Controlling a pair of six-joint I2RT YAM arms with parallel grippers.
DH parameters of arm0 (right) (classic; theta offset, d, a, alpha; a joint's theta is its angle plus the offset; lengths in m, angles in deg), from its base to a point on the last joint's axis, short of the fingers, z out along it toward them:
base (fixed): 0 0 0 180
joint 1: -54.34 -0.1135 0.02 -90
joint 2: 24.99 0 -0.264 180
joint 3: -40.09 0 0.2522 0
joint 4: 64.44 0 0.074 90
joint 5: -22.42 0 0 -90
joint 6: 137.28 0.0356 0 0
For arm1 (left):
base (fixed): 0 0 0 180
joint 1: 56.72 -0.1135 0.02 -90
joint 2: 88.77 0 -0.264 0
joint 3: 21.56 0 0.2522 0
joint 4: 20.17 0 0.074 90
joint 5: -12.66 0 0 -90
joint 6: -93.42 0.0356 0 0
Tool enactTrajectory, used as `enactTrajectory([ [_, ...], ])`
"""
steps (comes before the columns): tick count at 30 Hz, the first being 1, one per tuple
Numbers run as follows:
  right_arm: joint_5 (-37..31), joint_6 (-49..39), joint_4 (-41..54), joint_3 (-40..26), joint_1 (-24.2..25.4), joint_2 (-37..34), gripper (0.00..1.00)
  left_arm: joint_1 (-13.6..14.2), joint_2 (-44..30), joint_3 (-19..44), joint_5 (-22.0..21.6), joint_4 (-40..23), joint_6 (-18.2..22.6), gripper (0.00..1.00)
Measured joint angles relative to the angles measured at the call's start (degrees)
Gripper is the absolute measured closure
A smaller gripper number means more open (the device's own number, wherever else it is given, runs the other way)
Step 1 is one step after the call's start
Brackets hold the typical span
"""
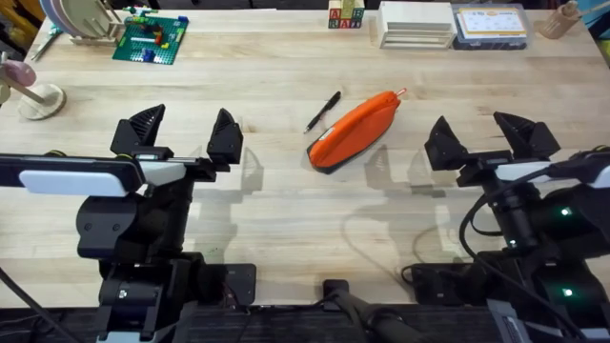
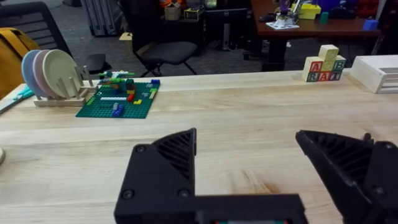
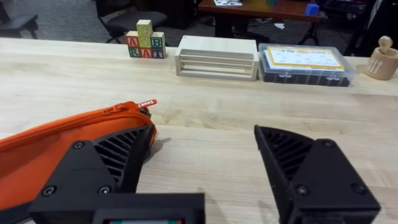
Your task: Unzip the bag, pick up the pens from the table one at a time and place them inside, then zip the bag closed.
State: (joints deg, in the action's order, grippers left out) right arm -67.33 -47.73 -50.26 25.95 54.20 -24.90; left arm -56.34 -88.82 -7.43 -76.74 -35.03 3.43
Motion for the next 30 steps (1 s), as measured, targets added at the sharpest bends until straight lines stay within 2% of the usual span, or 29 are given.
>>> enactTrajectory([
  [23, 0.01, 0.0, 1.8, -0.7, 0.0, 0.0, 0.005, 0.01, 0.01, 0.03, 0.3, 0.22, 0.0, 0.007],
  [26, 0.33, 0.0, 5.89, -2.54, 0.0, 0.0, 0.005, 0.02, 0.0, 0.75, 1.21, -2.11, 0.0, 0.007],
  [30, 0.73, 0.01, 13.32, -5.53, 0.0, 0.0, 0.005, 0.02, 0.0, 3.91, 2.12, -8.59, 0.02, 0.007],
])
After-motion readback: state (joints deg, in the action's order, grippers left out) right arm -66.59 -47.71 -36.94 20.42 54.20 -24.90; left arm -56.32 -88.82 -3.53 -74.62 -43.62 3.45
